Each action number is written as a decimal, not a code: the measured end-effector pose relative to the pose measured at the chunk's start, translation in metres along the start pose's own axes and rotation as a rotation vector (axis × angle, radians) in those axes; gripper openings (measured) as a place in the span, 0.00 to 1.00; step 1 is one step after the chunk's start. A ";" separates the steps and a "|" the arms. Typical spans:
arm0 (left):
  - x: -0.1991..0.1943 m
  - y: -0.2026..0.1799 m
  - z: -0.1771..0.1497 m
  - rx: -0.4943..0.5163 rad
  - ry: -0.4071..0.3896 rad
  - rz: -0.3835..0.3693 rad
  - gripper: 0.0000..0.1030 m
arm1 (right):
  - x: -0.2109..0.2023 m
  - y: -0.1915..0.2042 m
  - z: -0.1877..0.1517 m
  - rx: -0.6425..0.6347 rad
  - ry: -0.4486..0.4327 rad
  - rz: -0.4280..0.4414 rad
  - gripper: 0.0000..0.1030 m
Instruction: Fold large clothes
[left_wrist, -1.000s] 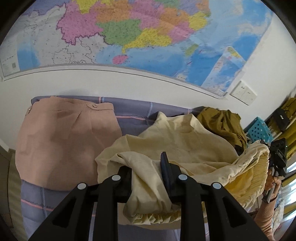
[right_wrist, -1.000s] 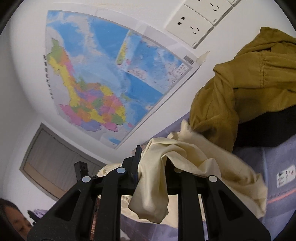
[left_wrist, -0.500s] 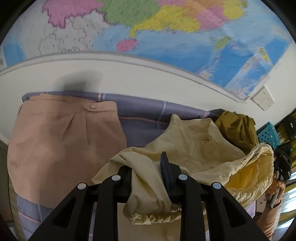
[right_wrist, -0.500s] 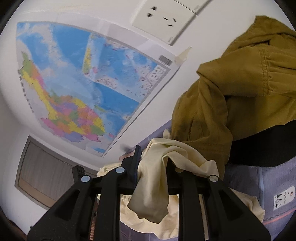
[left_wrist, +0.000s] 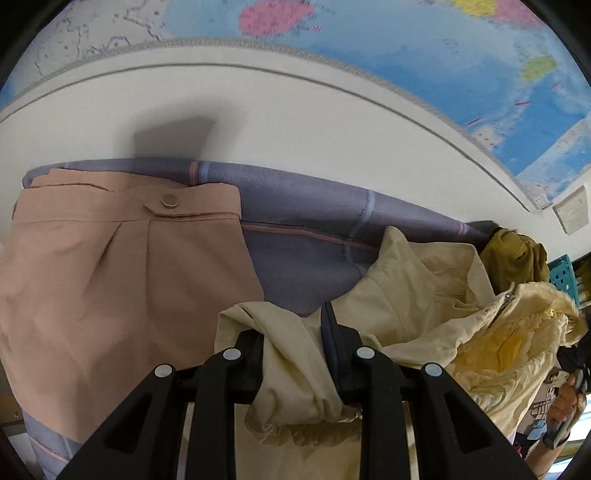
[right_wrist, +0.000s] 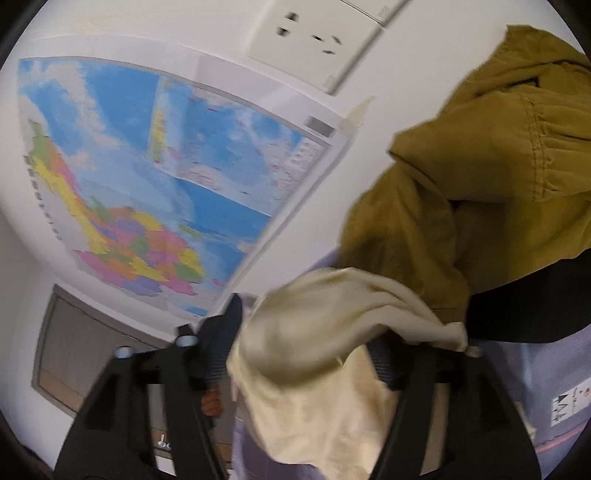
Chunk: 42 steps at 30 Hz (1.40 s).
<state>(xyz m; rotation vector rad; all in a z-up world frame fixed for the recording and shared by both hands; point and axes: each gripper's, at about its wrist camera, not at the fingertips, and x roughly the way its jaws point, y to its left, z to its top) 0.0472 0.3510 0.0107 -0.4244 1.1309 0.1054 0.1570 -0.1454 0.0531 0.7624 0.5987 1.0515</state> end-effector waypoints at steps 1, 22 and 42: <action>0.003 0.002 0.001 -0.005 0.005 -0.001 0.23 | -0.004 0.005 -0.002 -0.010 -0.007 0.014 0.69; 0.023 0.022 0.008 -0.079 0.044 -0.064 0.25 | -0.035 0.096 -0.081 -0.567 -0.043 -0.014 0.80; -0.051 -0.072 -0.105 0.446 -0.296 -0.240 0.83 | 0.153 0.058 -0.108 -0.893 0.130 -0.566 0.57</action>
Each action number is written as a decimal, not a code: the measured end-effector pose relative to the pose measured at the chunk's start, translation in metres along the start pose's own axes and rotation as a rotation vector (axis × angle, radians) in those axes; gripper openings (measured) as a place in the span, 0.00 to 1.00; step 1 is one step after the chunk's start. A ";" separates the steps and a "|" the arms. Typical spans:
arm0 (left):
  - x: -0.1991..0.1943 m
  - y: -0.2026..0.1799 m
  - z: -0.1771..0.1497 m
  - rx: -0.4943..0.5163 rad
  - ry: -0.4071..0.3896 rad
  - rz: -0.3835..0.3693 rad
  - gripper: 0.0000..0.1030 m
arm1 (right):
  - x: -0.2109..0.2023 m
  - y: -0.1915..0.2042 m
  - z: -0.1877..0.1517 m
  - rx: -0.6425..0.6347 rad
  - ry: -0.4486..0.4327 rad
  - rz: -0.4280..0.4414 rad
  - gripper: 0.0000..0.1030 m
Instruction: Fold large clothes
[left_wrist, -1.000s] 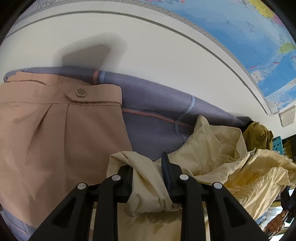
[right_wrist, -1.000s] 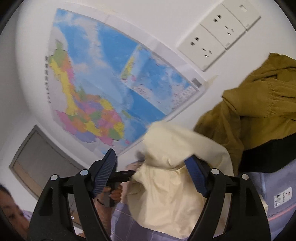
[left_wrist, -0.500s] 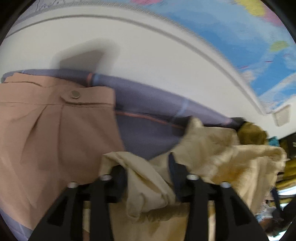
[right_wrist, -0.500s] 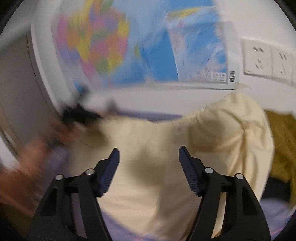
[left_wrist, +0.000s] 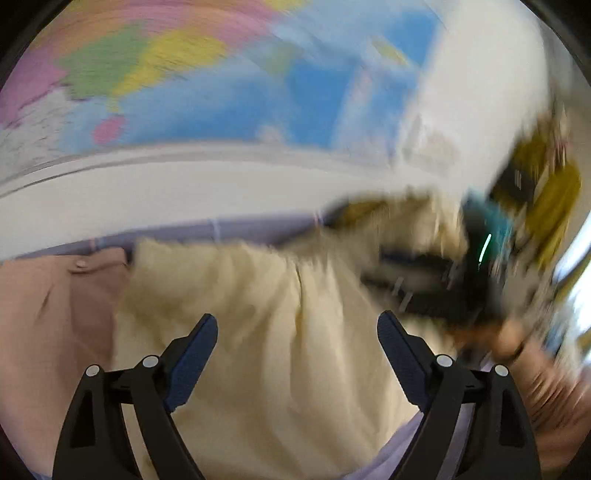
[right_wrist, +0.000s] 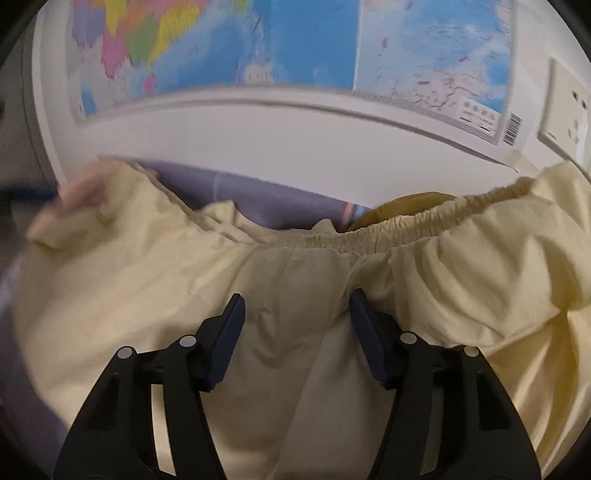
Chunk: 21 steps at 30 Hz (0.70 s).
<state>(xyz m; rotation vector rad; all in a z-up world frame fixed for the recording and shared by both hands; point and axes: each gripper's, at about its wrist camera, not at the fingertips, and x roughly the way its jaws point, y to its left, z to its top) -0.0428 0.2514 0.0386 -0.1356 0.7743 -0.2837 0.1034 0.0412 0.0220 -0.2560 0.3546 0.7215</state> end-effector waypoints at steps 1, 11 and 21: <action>0.008 -0.004 -0.007 0.013 0.019 -0.001 0.83 | -0.009 -0.002 -0.001 0.019 -0.016 0.021 0.58; 0.079 0.021 -0.020 -0.087 0.119 0.134 0.82 | -0.073 -0.035 -0.051 0.124 -0.035 0.112 0.64; -0.056 0.034 -0.085 -0.139 -0.189 0.264 0.93 | -0.169 -0.089 -0.129 0.327 -0.244 0.177 0.91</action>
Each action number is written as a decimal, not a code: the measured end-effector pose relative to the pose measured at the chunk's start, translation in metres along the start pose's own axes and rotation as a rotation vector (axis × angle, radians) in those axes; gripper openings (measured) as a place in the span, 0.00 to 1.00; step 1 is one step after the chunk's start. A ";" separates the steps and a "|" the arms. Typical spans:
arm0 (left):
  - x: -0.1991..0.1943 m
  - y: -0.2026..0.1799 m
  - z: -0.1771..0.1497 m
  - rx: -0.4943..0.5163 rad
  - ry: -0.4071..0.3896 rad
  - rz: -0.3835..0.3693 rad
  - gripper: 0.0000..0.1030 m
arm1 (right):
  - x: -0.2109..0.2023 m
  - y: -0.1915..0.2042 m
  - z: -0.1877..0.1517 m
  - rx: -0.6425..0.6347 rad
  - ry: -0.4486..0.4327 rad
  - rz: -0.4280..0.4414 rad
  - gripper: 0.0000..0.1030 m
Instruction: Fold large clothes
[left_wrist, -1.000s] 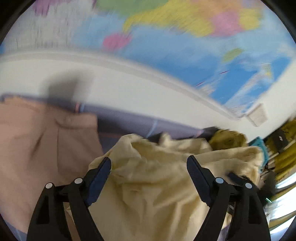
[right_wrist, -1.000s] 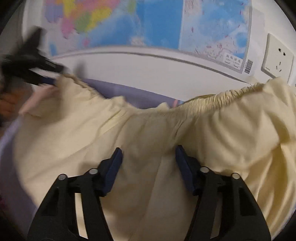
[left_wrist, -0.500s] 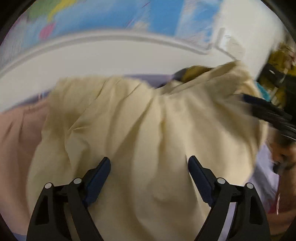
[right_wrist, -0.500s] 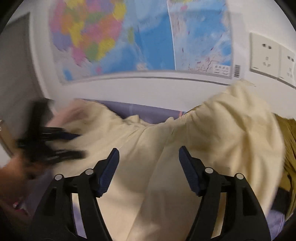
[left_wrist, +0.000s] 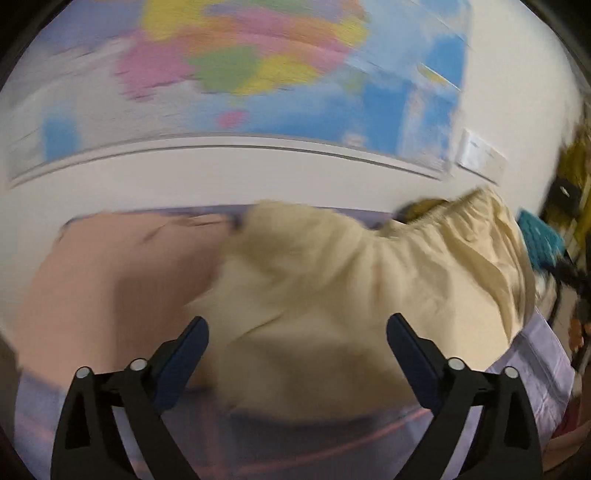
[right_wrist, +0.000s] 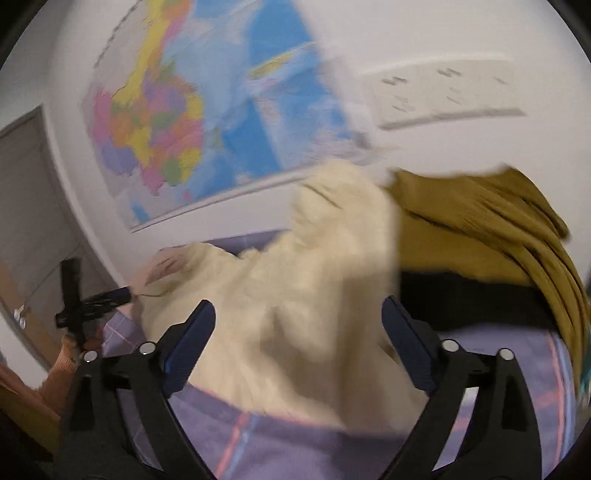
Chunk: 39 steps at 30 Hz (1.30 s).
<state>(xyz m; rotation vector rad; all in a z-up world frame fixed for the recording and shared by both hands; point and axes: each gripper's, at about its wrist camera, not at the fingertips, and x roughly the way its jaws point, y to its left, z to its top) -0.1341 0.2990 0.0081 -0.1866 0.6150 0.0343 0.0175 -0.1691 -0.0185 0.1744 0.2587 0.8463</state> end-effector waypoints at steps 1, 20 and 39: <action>-0.001 0.011 -0.006 -0.033 0.010 0.000 0.93 | 0.000 -0.010 -0.008 0.029 0.027 -0.014 0.91; -0.003 -0.031 -0.034 -0.033 0.124 -0.109 0.19 | 0.000 -0.021 -0.033 0.140 0.156 0.250 0.17; -0.055 -0.059 -0.047 0.065 0.083 -0.213 0.84 | -0.077 -0.091 -0.065 0.223 0.075 -0.086 0.59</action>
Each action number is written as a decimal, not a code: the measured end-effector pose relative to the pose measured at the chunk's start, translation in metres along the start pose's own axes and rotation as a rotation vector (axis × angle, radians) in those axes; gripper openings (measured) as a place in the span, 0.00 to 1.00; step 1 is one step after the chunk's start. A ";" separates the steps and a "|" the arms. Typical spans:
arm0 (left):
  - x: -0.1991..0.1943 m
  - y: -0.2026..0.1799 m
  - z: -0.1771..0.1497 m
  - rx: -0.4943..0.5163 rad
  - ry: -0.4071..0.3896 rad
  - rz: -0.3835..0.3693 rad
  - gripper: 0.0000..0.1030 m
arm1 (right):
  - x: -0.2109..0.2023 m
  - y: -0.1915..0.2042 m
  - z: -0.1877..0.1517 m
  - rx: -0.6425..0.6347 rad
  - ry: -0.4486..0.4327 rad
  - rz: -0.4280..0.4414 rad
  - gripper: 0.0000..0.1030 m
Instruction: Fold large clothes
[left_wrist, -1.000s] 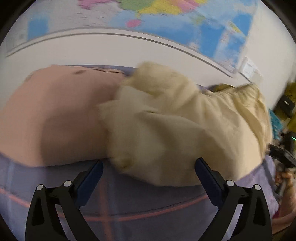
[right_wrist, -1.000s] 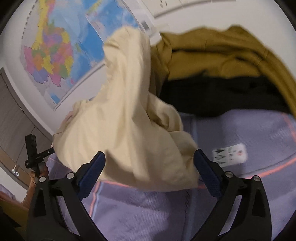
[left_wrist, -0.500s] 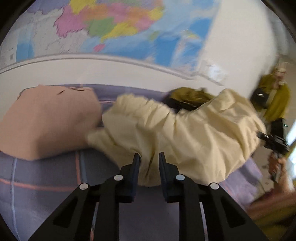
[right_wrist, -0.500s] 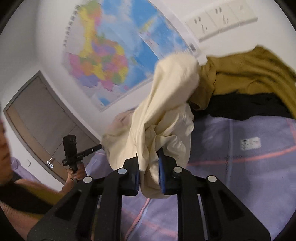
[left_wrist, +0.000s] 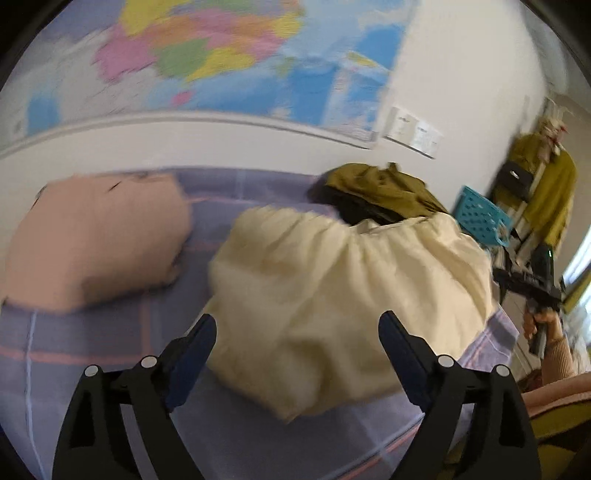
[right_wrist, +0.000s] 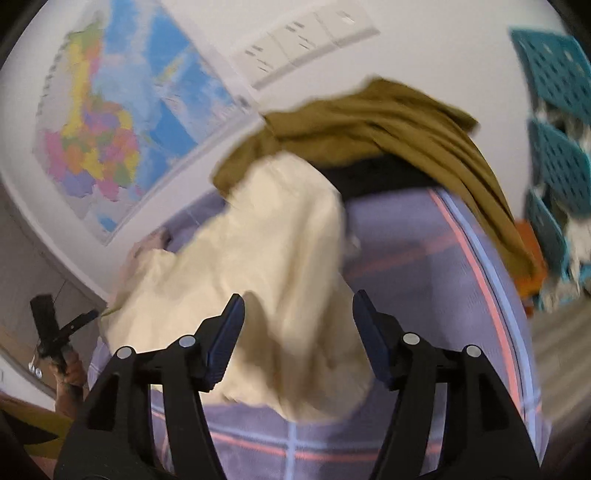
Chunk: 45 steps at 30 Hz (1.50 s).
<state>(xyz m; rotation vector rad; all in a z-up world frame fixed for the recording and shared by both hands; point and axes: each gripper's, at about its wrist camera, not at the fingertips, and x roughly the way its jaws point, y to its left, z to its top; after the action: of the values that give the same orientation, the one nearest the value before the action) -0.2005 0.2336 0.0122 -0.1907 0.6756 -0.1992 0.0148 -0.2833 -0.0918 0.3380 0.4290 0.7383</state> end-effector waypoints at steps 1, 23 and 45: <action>0.011 -0.010 0.006 0.036 0.014 0.010 0.85 | 0.005 0.003 0.006 -0.006 -0.005 -0.012 0.59; 0.073 -0.017 0.022 0.062 0.073 0.213 0.73 | 0.030 0.036 0.035 -0.100 -0.064 -0.151 0.47; 0.115 -0.020 0.028 0.069 0.167 0.267 0.75 | 0.144 0.115 0.020 -0.283 0.159 -0.039 0.01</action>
<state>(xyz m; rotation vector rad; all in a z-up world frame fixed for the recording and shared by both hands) -0.0976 0.1892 -0.0305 -0.0165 0.8511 0.0184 0.0537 -0.1053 -0.0609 0.0050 0.4727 0.7788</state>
